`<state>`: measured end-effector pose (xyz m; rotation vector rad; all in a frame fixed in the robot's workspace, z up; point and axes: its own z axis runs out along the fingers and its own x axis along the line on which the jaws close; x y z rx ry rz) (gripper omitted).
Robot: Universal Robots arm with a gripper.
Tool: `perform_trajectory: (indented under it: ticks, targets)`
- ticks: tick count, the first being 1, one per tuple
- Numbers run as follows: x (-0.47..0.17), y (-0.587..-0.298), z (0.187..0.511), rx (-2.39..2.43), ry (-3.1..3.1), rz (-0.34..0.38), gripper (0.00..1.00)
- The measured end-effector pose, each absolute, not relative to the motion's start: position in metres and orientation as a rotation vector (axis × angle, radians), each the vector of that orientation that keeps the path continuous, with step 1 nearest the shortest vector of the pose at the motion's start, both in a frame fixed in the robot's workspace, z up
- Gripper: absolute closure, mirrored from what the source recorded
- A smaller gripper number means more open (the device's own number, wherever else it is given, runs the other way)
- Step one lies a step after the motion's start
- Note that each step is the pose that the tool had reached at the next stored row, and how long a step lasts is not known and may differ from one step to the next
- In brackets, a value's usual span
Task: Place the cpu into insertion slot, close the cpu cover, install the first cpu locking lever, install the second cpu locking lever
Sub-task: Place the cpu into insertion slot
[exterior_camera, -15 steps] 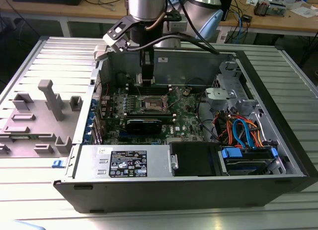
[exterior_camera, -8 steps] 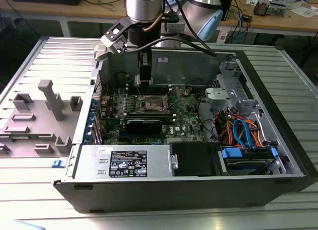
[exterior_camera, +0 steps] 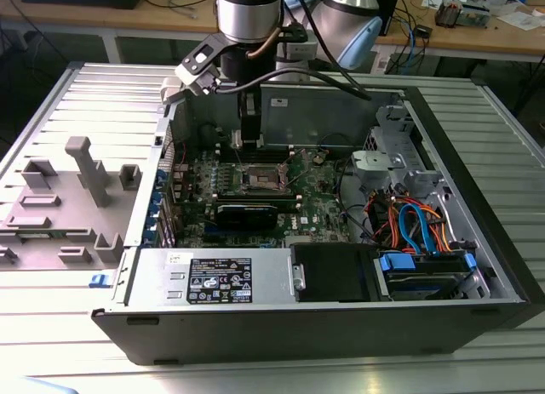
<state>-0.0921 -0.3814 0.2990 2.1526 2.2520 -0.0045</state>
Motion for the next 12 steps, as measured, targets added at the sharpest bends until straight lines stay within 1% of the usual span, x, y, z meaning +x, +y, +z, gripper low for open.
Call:
perform_trajectory:
  ticks: [12]
  targets:
    - [-0.0874, -0.3813, 0.2934, 2.142, 2.262, -0.005, 0.45]
